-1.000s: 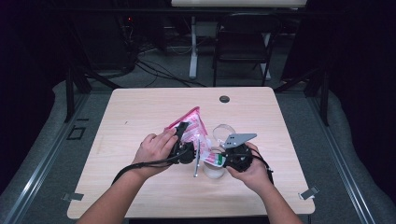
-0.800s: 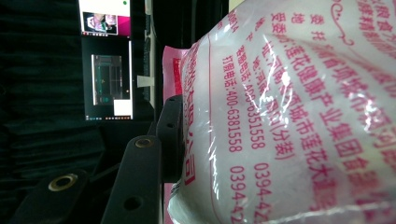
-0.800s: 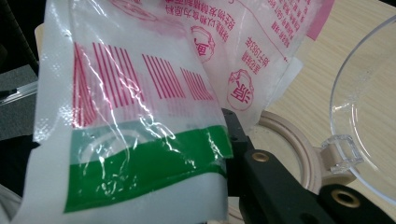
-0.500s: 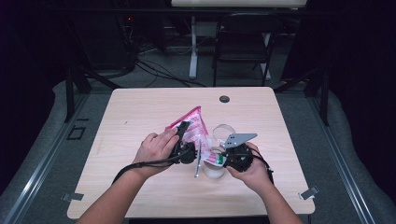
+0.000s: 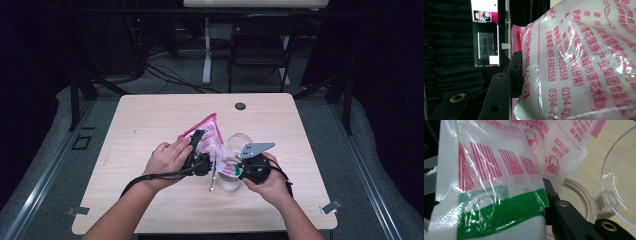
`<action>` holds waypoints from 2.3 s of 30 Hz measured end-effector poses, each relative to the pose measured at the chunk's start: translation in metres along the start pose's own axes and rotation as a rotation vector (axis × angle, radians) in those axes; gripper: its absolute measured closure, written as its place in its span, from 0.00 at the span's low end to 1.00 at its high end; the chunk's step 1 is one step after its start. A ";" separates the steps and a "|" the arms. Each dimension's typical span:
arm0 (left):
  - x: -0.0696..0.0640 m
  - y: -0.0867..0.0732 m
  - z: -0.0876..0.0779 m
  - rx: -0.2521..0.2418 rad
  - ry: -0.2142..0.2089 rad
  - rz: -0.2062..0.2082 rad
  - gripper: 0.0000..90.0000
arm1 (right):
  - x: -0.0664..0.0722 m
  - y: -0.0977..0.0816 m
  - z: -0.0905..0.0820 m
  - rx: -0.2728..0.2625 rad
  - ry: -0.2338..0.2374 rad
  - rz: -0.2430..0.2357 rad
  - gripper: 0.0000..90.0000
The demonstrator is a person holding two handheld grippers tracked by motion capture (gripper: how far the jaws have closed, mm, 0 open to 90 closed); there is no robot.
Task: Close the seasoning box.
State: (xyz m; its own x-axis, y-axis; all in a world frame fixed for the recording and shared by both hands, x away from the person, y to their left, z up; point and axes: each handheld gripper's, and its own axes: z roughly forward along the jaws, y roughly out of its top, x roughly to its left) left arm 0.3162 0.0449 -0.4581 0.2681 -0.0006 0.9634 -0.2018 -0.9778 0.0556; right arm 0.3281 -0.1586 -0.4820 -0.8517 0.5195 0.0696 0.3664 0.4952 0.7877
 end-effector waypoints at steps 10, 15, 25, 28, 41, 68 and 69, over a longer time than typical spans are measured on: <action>0.001 0.002 -0.001 0.000 0.000 0.004 0.72 | 0.000 0.000 0.000 0.004 -0.004 0.000 1.00; 0.002 0.003 -0.001 0.001 0.002 0.006 0.72 | 0.000 0.000 0.000 0.003 -0.003 0.000 1.00; 0.001 0.004 -0.002 -0.004 0.012 0.007 0.72 | -0.001 -0.001 -0.001 0.005 -0.002 0.002 1.00; 0.002 0.005 -0.002 -0.006 0.019 0.017 0.72 | -0.002 -0.001 -0.001 0.002 0.000 0.003 1.00; 0.002 0.008 -0.002 -0.011 0.027 0.022 0.72 | -0.004 -0.002 -0.002 0.004 -0.003 0.013 1.00; 0.003 0.012 -0.005 -0.024 0.039 0.045 0.72 | -0.004 -0.003 -0.001 0.016 0.003 0.014 1.00; 0.003 0.012 -0.004 -0.033 0.045 0.044 0.72 | -0.004 -0.003 -0.001 0.018 0.003 0.014 1.00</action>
State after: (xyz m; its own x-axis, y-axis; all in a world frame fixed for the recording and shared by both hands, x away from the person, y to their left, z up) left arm 0.3108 0.0342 -0.4536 0.2157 -0.0328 0.9759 -0.2436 -0.9697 0.0212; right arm 0.3306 -0.1630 -0.4841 -0.8473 0.5248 0.0822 0.3850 0.5001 0.7757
